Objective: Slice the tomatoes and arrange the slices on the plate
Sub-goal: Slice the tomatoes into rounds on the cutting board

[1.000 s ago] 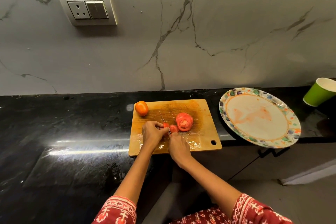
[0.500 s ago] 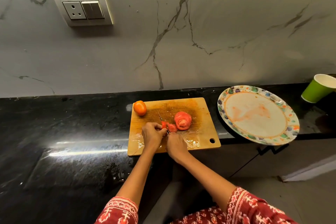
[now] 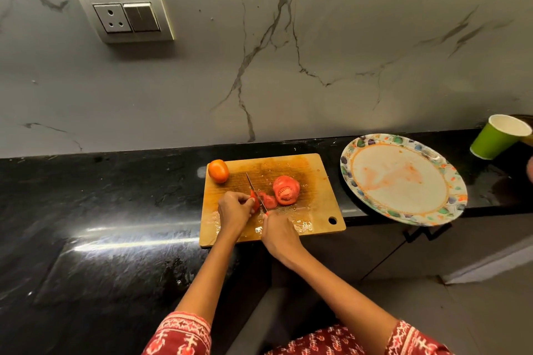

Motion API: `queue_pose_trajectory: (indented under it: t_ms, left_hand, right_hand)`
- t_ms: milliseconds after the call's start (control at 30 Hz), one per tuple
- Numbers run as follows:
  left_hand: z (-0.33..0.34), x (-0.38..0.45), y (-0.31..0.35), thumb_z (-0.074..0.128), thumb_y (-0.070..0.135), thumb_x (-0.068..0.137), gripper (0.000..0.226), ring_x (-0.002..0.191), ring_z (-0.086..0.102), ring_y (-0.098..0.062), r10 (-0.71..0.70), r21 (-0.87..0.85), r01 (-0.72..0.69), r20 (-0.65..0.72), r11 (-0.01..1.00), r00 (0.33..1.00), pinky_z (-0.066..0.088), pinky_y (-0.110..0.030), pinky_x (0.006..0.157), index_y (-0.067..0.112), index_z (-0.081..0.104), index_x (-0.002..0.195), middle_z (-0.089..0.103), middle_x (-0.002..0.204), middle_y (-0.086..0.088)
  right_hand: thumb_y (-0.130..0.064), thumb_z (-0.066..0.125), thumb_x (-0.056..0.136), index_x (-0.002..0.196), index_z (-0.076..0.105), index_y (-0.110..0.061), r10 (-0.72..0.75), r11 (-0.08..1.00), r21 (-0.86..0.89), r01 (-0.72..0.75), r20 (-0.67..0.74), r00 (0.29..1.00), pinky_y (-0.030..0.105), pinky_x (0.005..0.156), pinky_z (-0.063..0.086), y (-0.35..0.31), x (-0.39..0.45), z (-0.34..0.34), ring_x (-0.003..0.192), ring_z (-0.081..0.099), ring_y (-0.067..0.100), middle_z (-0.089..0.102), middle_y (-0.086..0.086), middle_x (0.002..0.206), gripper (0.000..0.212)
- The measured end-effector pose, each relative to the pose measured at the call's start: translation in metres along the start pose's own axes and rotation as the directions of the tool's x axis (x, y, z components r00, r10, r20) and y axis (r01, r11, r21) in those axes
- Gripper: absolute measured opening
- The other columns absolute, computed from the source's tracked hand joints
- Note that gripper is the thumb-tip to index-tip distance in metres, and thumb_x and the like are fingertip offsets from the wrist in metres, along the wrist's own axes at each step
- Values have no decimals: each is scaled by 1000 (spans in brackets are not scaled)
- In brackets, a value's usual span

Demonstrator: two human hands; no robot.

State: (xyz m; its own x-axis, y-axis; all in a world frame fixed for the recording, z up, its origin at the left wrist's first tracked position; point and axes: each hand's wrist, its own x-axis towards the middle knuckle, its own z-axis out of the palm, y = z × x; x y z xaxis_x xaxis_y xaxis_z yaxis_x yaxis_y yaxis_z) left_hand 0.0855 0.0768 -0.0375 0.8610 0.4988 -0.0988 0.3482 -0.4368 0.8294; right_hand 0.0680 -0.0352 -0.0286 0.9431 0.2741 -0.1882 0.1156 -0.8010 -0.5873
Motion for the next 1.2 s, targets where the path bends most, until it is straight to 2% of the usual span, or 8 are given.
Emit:
queue_pose_trajectory:
  t_ms: [200,300,467,667,800,1200]
  left_hand:
    - [0,0,4,68,10,81,8,66,66,-20,11,-32,-12,-45,999,999,57,-38,69,11,70,73,69,71,-5]
    - [0,1,5,71,8,78,14,61,67,-21,-16,-61,12,-53,998,998,58,-40,66,14,66,67,68,67,-6]
    - [4,0,10,70,6,79,25,57,67,-18,-90,-107,84,-46,991,995,58,-34,63,17,60,59,65,60,-4]
    - [4,0,13,69,5,80,21,57,66,-15,-111,-120,108,-20,987,994,57,-30,60,14,62,62,65,60,-4]
    - [4,2,12,70,6,78,23,57,67,-17,-121,-116,117,-31,986,992,58,-33,62,15,62,58,65,60,-4]
    - [7,6,10,69,3,76,15,57,67,-19,-64,-80,62,-22,995,998,58,-31,59,10,66,63,67,63,-8]
  right_hand:
    - [-24,29,102,109,56,-3,9,1000,0,-9,8,1000,37,80,45,0,1,1,103,59,35,62,18,110,35]
    - [-23,29,102,111,55,-2,6,1000,-12,-6,9,1000,35,79,45,1,0,0,103,59,35,62,18,110,35]
    - [-22,28,103,115,53,-1,14,999,-29,-14,-1,1000,36,82,44,3,-3,-1,108,57,35,60,18,115,35]
    - [-22,29,103,112,54,-1,6,1000,-24,-5,40,999,36,78,44,7,1,-2,105,58,36,61,19,112,34]
    - [-21,29,103,114,53,-1,6,1000,-25,-5,48,999,37,81,44,6,2,-2,107,56,36,60,19,114,33]
    - [-23,28,103,115,51,0,8,999,-38,-7,39,999,38,79,43,4,19,3,106,57,37,61,21,112,35]
